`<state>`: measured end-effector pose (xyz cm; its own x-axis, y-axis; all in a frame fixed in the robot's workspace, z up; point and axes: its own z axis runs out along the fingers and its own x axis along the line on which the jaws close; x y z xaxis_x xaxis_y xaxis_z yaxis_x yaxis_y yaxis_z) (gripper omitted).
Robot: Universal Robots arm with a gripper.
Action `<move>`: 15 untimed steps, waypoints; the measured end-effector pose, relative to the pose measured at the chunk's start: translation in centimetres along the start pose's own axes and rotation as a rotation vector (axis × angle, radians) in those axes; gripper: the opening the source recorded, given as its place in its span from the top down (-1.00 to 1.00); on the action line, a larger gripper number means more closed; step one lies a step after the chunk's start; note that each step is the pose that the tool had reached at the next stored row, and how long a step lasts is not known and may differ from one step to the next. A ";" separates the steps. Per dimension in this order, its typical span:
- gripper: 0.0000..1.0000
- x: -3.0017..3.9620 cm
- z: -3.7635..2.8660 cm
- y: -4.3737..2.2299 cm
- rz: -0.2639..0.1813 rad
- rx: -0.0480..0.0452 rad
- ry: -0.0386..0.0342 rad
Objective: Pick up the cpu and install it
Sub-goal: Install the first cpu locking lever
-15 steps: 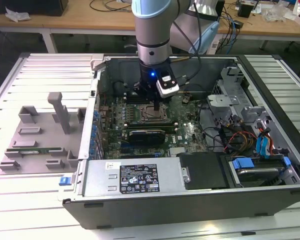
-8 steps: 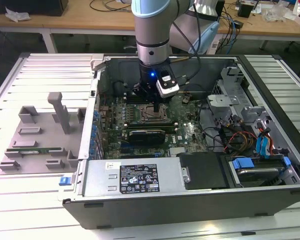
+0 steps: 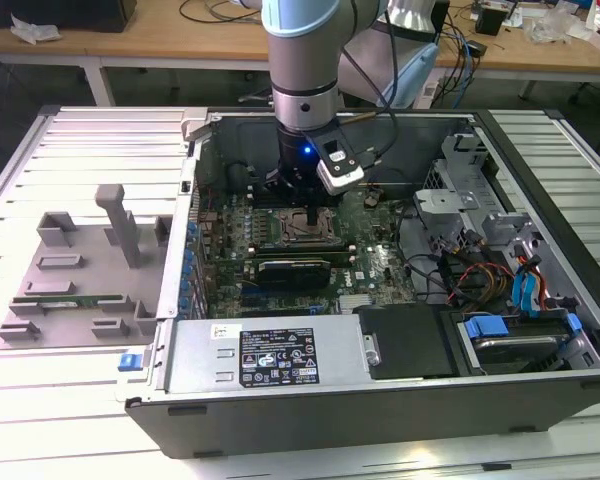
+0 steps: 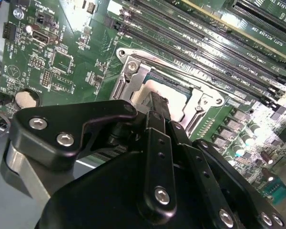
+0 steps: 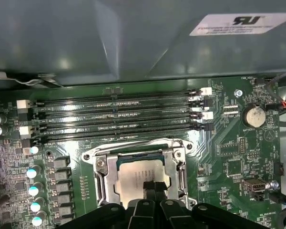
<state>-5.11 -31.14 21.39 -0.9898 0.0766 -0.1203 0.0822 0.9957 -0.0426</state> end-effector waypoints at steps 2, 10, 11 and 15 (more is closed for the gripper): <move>0.79 -0.08 -0.69 -0.03 0.000 -0.0001 -0.0001; 0.79 -0.18 -1.47 -0.07 -0.001 0.0008 0.0091; 0.79 -0.19 -1.45 -0.06 -0.001 0.0013 0.0182; 0.79 -0.23 -1.41 -0.05 -0.003 0.0049 0.0661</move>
<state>-5.05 -31.13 22.81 -0.9956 0.0767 -0.0544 0.0793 0.9957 -0.0477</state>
